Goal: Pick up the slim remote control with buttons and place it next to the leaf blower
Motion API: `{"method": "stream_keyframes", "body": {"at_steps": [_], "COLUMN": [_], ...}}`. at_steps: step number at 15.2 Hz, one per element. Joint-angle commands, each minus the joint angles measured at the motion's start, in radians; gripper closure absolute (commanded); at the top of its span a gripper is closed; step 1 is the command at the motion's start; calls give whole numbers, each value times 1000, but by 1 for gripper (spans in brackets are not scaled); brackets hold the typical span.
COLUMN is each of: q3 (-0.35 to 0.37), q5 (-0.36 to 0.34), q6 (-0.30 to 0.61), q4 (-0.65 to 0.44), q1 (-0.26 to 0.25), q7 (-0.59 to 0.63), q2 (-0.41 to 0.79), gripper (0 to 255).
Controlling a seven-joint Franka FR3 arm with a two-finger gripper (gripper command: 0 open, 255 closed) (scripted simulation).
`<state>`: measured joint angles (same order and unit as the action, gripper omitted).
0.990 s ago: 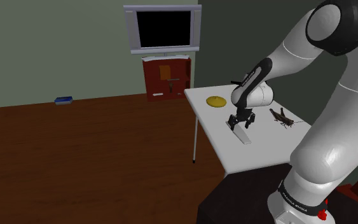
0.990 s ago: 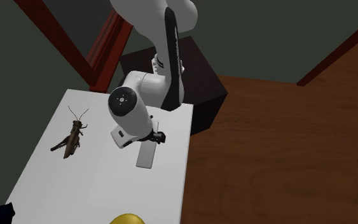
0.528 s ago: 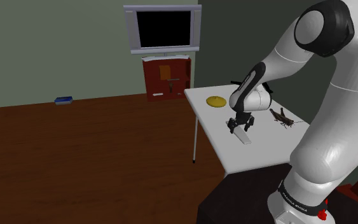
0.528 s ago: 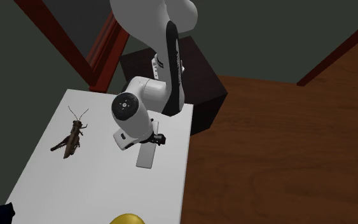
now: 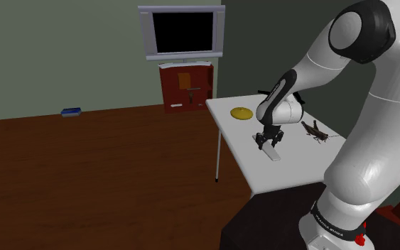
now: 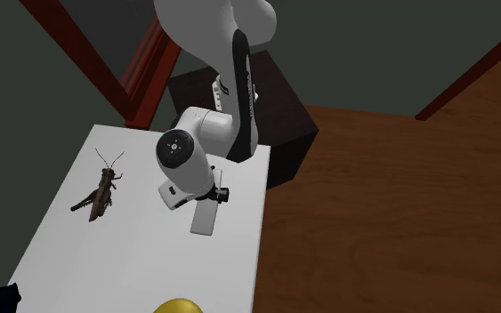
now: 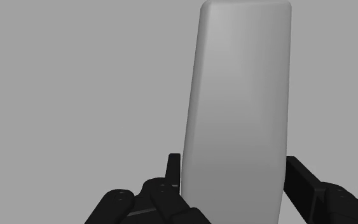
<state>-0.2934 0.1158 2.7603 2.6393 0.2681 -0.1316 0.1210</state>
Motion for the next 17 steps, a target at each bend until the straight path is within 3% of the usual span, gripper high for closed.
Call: {"method": "stream_keyframes", "body": {"at_steps": [1,6,17], "q3": [0,0,-26], "q5": [0,0,-133], "q6": [0,0,-169], "q4": [0,0,-4], "q1": [0,0,-2], "q7": [0,0,96], "q2": [0,0,-176], "gripper": [255,255,255]}}
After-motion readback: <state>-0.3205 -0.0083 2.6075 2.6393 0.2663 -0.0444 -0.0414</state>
